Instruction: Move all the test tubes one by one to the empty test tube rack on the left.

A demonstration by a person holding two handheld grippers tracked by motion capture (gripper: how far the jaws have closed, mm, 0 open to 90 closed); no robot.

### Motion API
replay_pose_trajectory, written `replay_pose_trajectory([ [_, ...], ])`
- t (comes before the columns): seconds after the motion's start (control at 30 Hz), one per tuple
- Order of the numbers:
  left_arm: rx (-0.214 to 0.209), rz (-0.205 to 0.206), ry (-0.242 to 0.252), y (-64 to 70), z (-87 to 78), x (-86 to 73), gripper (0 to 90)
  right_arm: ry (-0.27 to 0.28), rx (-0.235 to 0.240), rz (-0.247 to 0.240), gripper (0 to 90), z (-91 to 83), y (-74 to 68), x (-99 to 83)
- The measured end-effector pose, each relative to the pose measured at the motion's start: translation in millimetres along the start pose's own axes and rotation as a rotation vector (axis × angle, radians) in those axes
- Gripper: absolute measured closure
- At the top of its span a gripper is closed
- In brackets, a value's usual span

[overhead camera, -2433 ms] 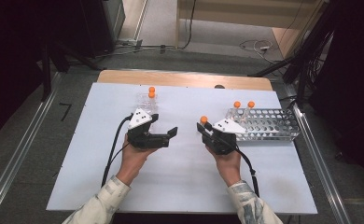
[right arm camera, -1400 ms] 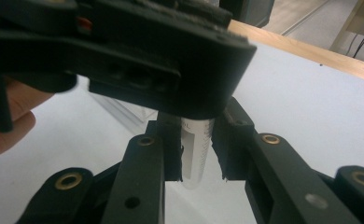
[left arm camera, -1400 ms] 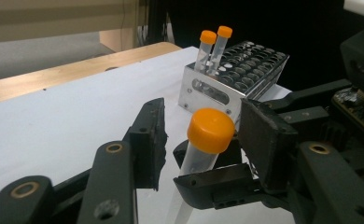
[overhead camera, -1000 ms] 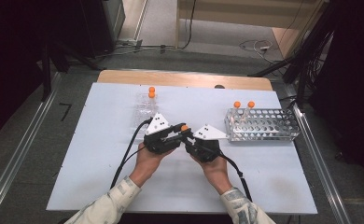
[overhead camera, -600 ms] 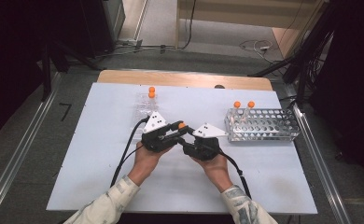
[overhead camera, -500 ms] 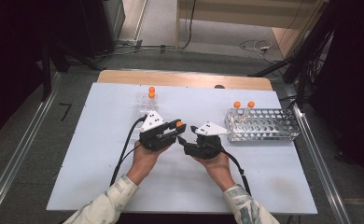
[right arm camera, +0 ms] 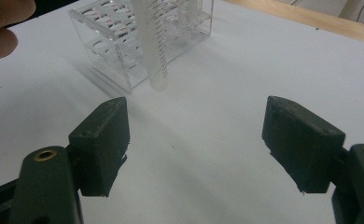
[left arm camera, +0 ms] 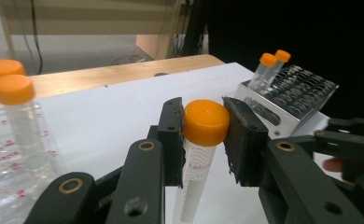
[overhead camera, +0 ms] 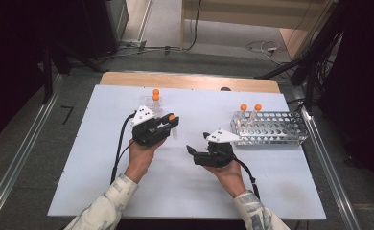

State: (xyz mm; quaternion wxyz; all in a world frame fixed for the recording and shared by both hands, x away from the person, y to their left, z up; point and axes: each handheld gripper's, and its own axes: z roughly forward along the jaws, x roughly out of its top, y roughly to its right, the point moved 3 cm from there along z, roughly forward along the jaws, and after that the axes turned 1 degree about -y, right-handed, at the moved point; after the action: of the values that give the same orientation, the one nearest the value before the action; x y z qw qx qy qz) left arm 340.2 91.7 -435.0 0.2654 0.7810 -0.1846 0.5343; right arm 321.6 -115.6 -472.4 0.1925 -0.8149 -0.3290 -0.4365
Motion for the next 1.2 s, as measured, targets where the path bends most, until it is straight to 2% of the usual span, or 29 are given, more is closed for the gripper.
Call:
replay_pose_trajectory([
  [0.1, 0.016, 0.008, -0.012, -6.1, 0.0, 2.2, 69.6, -0.005, 0.007, -0.008, 21.9, -1.0, -1.5, -0.1],
  [0.3, 0.022, -0.015, 0.009, -14.9, -0.3, 10.8, 69.6, -0.001, 0.007, -0.010, 21.9, -2.9, -2.2, 0.2],
  [0.67, 0.063, -0.035, 0.044, -36.2, -1.6, 30.0, 69.6, 0.004, 0.000, -0.007, 22.1, -5.3, -0.9, 0.7],
  [1.03, 0.136, -0.045, 0.083, -59.9, -8.7, 48.2, 69.6, 0.009, -0.012, 0.002, 22.7, -6.7, 0.7, -0.4],
  [1.2, 0.166, -0.039, 0.088, -67.1, -5.6, 48.3, 69.6, 0.007, -0.014, -0.003, 22.8, -5.9, -0.1, -1.0],
])
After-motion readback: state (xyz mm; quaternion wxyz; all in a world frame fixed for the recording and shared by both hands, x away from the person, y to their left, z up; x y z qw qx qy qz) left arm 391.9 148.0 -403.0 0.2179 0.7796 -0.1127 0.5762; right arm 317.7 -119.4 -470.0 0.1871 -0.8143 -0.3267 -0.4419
